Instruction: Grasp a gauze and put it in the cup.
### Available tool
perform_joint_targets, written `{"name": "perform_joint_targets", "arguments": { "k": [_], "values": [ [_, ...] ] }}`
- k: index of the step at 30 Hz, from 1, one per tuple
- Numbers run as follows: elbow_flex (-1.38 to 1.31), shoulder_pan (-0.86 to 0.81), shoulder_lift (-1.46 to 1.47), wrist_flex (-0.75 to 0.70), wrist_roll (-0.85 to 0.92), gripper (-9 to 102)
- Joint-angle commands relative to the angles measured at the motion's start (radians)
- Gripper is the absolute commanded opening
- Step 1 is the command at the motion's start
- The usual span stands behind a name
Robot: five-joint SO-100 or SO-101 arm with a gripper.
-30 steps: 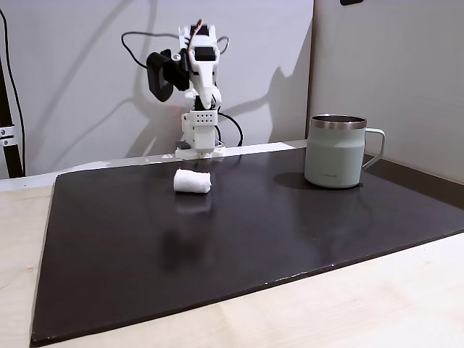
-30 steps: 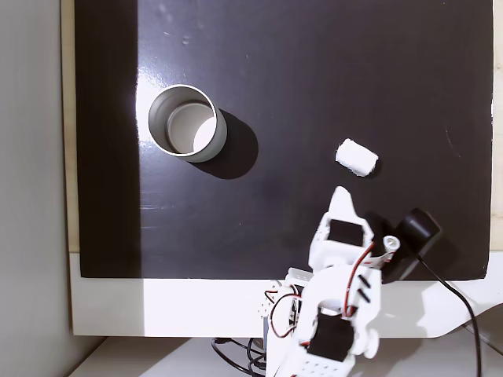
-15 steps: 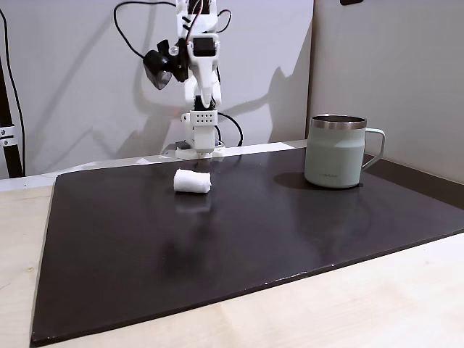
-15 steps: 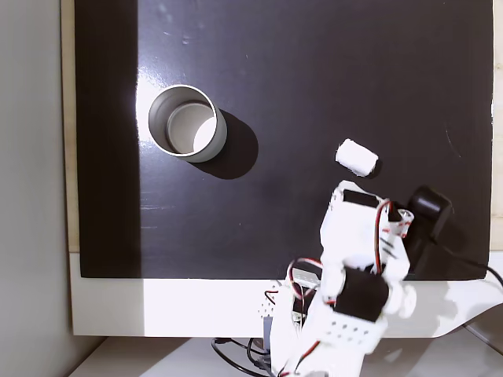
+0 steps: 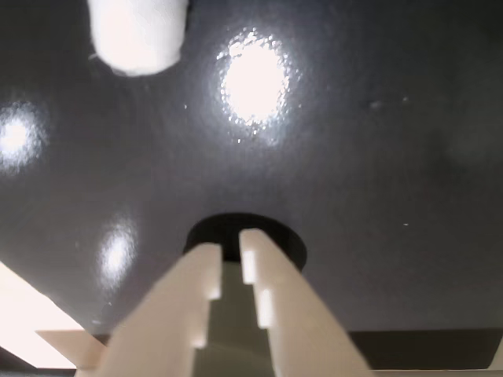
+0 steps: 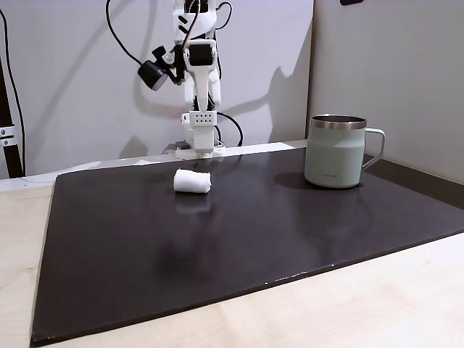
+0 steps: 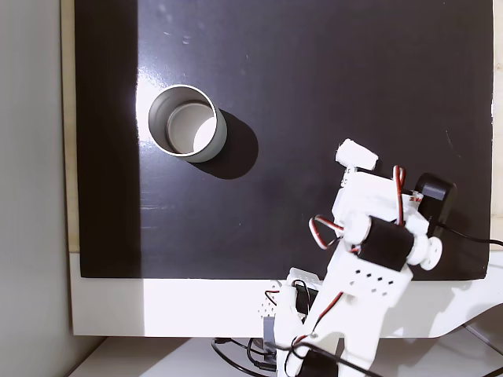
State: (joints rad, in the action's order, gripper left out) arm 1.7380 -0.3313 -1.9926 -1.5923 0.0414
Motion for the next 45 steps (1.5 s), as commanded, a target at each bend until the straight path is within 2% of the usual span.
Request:
{"name": "perform_joint_targets", "arguments": {
  "k": [1,4,9,21,32,45],
  "values": [
    [-0.063,-0.018,0.012,0.020,0.009,13],
    [-0.066,-0.020,0.031,0.038,0.029,25],
    [-0.152,-0.021,0.181,0.006,0.060,35],
    [-0.164,-0.101,0.400,0.127,0.091,36],
    [-0.115,-0.087,0.555,0.262,0.091,36],
    [-0.080,-0.067,0.669,0.341,0.067,33]
  ]
}}
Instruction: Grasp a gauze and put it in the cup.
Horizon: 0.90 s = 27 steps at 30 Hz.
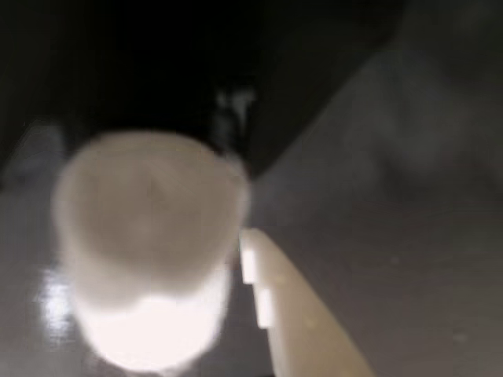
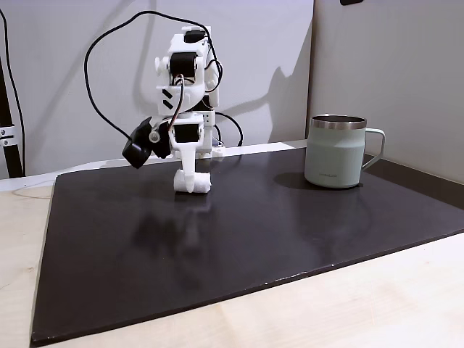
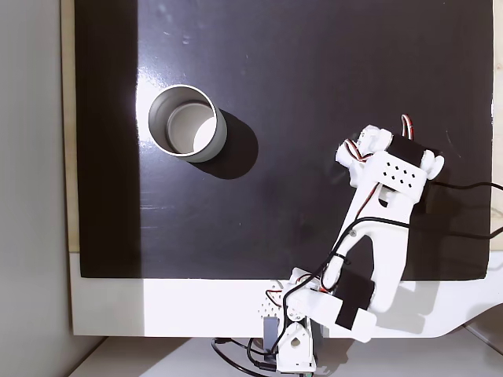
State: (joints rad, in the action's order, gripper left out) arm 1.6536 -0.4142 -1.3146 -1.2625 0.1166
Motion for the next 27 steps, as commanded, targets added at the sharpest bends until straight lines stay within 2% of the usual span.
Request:
{"name": "perform_joint_targets", "arguments": {
  "k": [1,9,18,27],
  "values": [
    [0.014,0.017,-0.009,0.017,-0.009,31],
    [0.069,0.005,-0.028,0.048,-0.032,1],
    [0.092,0.014,-0.107,0.021,-0.032,0],
    [0.097,0.051,-0.390,-0.149,-0.051,0]
  ]
}}
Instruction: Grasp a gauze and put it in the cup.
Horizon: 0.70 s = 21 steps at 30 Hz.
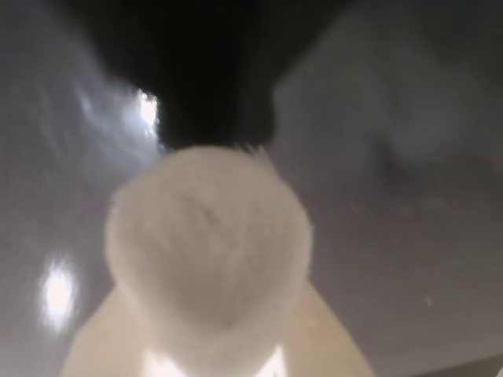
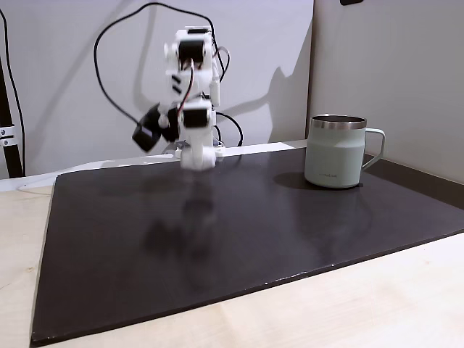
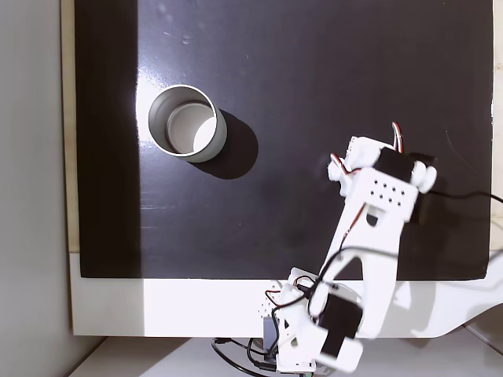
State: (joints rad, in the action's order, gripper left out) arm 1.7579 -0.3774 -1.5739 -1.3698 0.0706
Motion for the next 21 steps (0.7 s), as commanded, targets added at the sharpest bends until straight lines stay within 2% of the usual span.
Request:
{"name": "perform_joint_targets", "arguments": {
  "k": [1,10,21],
  "values": [
    [-0.014,0.017,-0.164,-0.063,-0.005,0],
    [-0.127,0.077,-0.399,-0.227,-0.040,0],
    [-0.291,0.163,-0.380,-0.316,-0.100,0]
  ]
}}
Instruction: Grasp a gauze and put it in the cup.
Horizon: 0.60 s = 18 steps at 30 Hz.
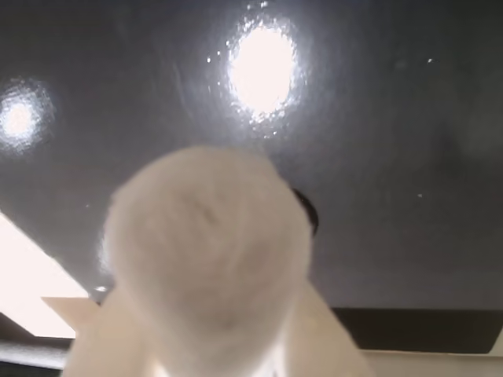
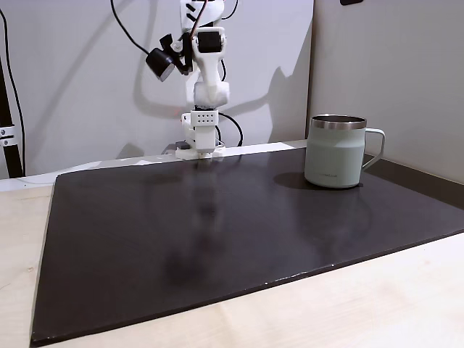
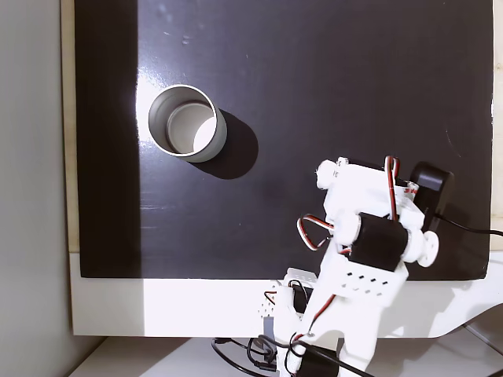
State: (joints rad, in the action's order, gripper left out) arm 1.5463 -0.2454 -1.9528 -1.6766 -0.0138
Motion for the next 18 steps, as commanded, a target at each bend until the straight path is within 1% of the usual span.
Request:
{"name": "perform_joint_targets", "arguments": {
  "k": [1,11,18],
  "values": [
    [-0.100,0.046,0.011,-0.012,-0.025,0],
    [-0.407,0.299,0.242,-0.057,-0.146,0],
    [-0.712,0.480,0.460,-0.110,-0.149,0]
  ]
}}
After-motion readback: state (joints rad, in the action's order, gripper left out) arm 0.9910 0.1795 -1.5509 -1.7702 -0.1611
